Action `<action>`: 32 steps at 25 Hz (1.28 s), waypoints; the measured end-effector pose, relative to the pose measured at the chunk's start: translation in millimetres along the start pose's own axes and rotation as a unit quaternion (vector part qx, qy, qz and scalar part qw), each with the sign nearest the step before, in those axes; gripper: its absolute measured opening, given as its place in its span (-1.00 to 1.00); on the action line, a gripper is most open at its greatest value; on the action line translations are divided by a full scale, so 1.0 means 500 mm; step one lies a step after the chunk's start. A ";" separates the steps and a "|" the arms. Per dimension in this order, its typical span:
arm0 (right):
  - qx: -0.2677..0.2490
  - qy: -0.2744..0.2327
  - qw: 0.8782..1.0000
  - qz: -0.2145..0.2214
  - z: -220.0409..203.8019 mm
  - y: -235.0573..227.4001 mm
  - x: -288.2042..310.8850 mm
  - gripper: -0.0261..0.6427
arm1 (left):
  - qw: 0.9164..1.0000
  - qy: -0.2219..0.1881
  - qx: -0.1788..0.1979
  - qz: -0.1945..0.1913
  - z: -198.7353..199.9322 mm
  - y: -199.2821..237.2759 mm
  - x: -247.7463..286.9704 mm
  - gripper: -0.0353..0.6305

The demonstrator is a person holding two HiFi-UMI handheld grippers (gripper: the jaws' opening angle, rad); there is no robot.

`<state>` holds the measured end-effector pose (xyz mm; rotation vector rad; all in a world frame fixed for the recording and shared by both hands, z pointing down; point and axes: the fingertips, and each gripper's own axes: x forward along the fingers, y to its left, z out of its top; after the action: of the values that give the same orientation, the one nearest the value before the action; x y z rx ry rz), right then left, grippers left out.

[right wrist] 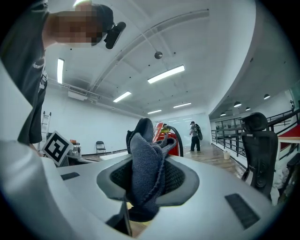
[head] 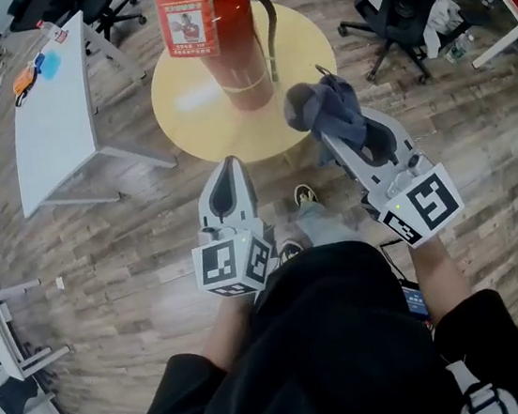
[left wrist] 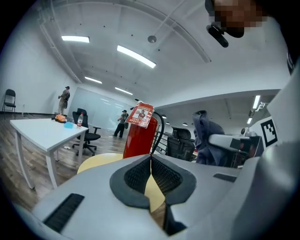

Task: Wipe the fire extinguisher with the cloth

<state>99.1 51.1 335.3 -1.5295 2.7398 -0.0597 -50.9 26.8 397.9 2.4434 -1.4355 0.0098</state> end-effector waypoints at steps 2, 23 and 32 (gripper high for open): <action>-0.001 0.015 1.000 -0.014 -0.025 0.043 -0.029 -0.54 | 1.000 -0.002 0.003 0.000 -0.008 -0.006 -0.056 -0.82; 0.026 0.051 0.998 -0.015 -0.093 0.183 -0.126 -0.55 | 1.000 -0.006 0.024 0.018 -0.030 -0.085 -0.231 -0.82; 0.038 0.041 0.998 -0.015 -0.094 0.145 -0.149 -0.55 | 0.999 -0.010 0.032 0.019 -0.021 -0.129 -0.211 -0.82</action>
<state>75.5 153.9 378.7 -1.5816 2.7405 -0.2290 -47.2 148.6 374.4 2.4739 -1.5128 0.0415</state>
